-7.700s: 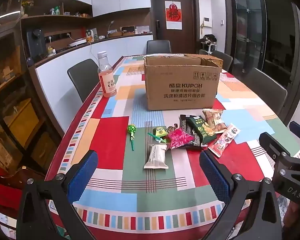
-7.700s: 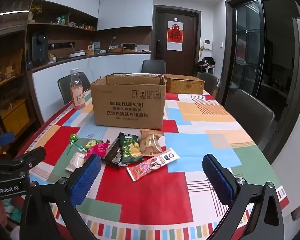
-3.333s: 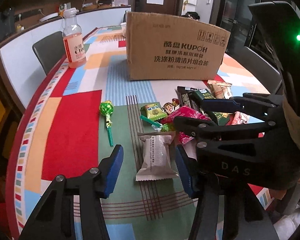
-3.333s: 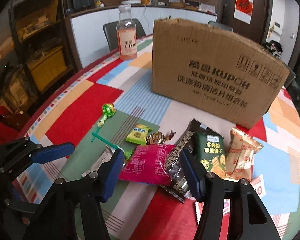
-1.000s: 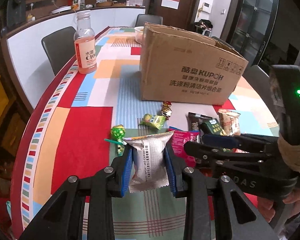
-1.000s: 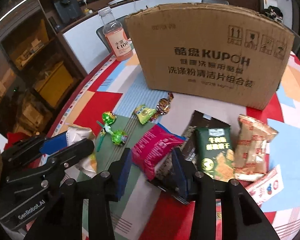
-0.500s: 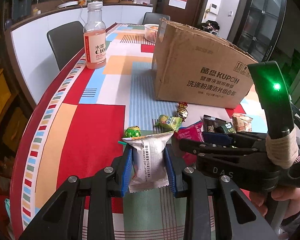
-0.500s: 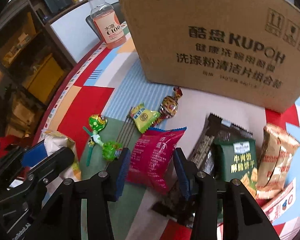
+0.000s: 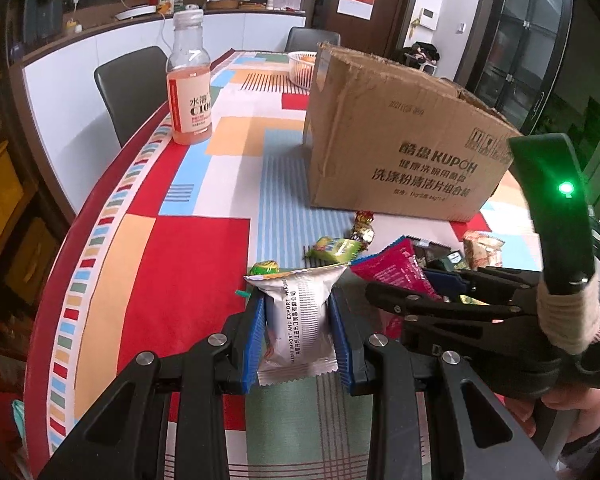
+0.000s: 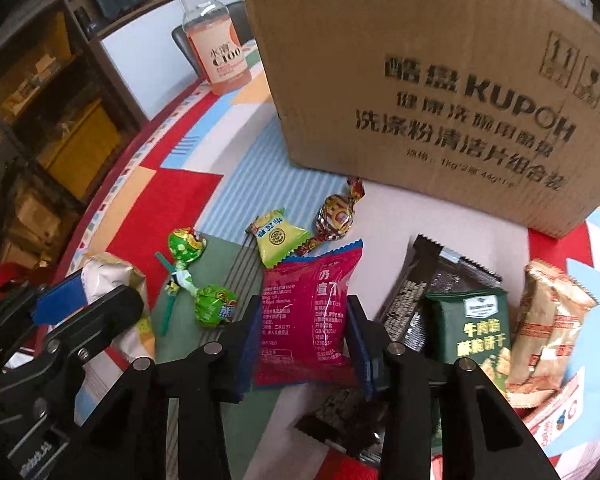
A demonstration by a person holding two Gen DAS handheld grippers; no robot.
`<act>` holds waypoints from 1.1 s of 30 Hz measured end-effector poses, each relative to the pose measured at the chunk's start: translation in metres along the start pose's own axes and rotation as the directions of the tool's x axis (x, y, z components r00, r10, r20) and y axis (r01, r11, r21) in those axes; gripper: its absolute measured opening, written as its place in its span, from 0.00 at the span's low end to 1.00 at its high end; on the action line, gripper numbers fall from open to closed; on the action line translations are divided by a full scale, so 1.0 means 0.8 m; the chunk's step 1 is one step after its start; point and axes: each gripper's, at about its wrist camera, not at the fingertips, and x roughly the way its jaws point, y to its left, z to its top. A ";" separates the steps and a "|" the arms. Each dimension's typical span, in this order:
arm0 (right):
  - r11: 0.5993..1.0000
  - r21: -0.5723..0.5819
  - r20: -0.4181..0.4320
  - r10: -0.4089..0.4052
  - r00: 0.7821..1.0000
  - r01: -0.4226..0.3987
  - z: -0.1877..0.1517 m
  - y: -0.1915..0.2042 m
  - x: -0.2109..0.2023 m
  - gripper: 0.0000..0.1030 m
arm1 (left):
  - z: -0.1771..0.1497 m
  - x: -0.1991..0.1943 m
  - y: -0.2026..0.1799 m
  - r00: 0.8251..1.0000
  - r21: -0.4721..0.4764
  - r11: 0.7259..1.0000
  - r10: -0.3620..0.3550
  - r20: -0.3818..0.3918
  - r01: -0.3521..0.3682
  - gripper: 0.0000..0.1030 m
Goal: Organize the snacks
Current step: 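Carry both snacks over the cardboard box and open both tools to drop them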
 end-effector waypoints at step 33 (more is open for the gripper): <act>0.992 0.117 0.438 -0.099 0.894 0.053 0.140 -0.100 -0.201 0.40 | 0.221 -0.034 -0.111 0.962 0.215 0.973 -0.133 0.239 0.081 0.30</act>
